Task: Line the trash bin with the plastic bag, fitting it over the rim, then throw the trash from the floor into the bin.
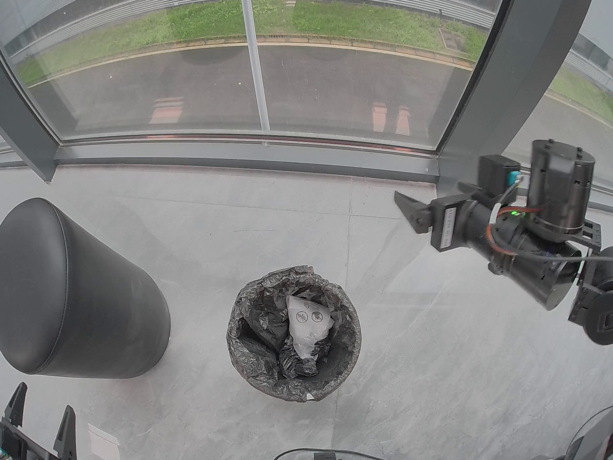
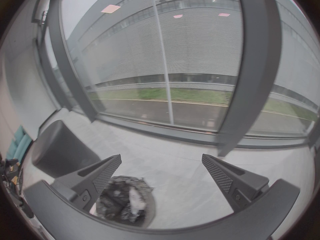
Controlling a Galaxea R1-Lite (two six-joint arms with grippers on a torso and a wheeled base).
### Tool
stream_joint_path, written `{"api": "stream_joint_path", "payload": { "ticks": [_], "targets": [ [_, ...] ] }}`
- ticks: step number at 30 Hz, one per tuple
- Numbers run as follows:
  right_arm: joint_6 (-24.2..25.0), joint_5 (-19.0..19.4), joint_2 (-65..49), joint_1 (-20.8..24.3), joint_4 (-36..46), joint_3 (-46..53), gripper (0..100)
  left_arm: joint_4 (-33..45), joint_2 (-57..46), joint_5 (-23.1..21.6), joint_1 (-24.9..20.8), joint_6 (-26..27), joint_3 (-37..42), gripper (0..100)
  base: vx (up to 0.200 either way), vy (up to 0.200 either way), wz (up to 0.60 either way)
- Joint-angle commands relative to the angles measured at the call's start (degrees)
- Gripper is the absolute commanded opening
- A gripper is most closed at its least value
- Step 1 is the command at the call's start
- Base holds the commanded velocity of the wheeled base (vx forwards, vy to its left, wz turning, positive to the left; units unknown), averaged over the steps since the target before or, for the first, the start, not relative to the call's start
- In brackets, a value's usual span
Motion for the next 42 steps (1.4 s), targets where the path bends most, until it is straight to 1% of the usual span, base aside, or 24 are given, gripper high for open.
{"api": "stream_joint_path", "payload": {
  "ticks": [1,5,7,8,11,12,14,18,22,23,24,25,26,28,29,30,32,35,36,37,39,42],
  "targets": [
    [1.1,0.7,-12.4,-11.5,-0.2,11.8,100,0.0,-0.9,0.0,0.0,0.0,1.0,100,0.000,0.000,0.00],
    [2.2,0.6,-18.9,-12.2,0.2,19.1,100,0.0,-0.9,0.0,0.0,0.0,1.0,100,0.000,0.000,0.00],
    [2.2,0.6,-18.9,-12.2,0.2,19.1,100,0.0,-0.9,0.0,0.0,0.0,1.0,100,0.000,0.000,0.00],
    [1.8,0.0,-24.2,-12.2,0.7,22.8,100,0.0,-0.9,0.0,0.0,0.0,1.0,100,0.000,0.000,0.00],
    [1.4,-1.0,-28.8,-12.4,3.3,24.3,100,0.0,-0.9,0.0,0.0,0.0,1.0,100,0.000,0.000,0.00],
    [1.2,-1.9,-32.3,-12.7,6.8,24.4,100,0.0,-0.9,0.0,0.0,0.0,1.0,100,0.000,0.000,0.00],
    [1.2,-2.9,-36.1,-13.1,11.0,24.2,100,0.0,-0.9,0.0,0.0,0.0,1.0,100,0.000,0.000,0.00],
    [0.7,-5.8,-43.3,-13.5,17.1,24.4,100,0.0,-0.9,0.0,0.0,0.0,1.0,100,0.000,0.000,0.00],
    [-3.7,-10.2,-51.8,-13.8,22.5,24.8,100,0.0,-0.9,0.0,0.0,0.0,1.0,100,0.000,0.000,0.00],
    [-4.2,-10.7,-53.5,-14.7,23.0,25.0,100,0.0,-0.9,0.0,0.0,0.0,1.0,100,0.000,0.000,0.00],
    [-4.6,-11.0,-55.3,-16.6,23.4,25.3,100,0.0,-0.9,0.0,0.0,0.0,1.0,100,0.000,0.000,0.00],
    [-4.6,-11.1,-55.6,-16.9,23.4,25.4,100,0.0,-0.9,0.0,0.0,0.0,1.0,100,0.000,0.000,0.00],
    [-5.2,-11.2,-58.9,-21.0,23.4,26.4,100,0.0,-0.9,0.0,0.0,0.0,1.0,100,0.000,0.000,0.00],
    [-6.6,-11.2,-63.0,-24.3,23.5,27.3,100,0.0,-0.9,0.0,-0.1,0.0,1.0,100,0.000,0.000,0.00],
    [-6.8,-11.2,-63.7,-24.7,23.5,27.4,100,0.0,-0.9,0.0,0.0,0.0,1.0,100,0.000,0.000,0.00],
    [-8.5,-11.0,-67.6,-26.6,23.5,28.2,100,0.0,-0.9,0.0,0.0,0.0,1.0,100,0.000,0.000,0.00],
    [-9.9,-10.9,-71.8,-28.2,23.7,29.0,100,0.0,-0.9,0.0,0.0,0.0,1.0,100,0.000,0.000,0.00],
    [-9.9,-11.0,-74.9,-29.8,25.3,29.7,100,0.0,-0.9,0.0,0.0,0.0,1.0,100,0.000,0.000,0.00],
    [-9.9,-11.0,-78.2,-31.3,27.5,30.0,100,0.0,-0.9,0.0,0.0,0.0,1.0,100,0.000,0.000,0.00],
    [-9.9,-11.0,-79.0,-31.7,28.2,30.1,100,0.0,-0.9,0.0,0.0,0.0,1.0,100,0.000,0.000,0.00],
    [-10.0,-10.6,-84.8,-35.0,31.2,30.1,100,0.0,-0.9,0.0,0.0,0.0,1.0,100,0.000,0.000,0.00],
    [-10.0,-10.2,-89.7,-39.5,31.7,30.1,100,0.0,-0.9,0.0,0.0,0.1,1.0,100,0.000,0.000,0.00]
  ]
}}
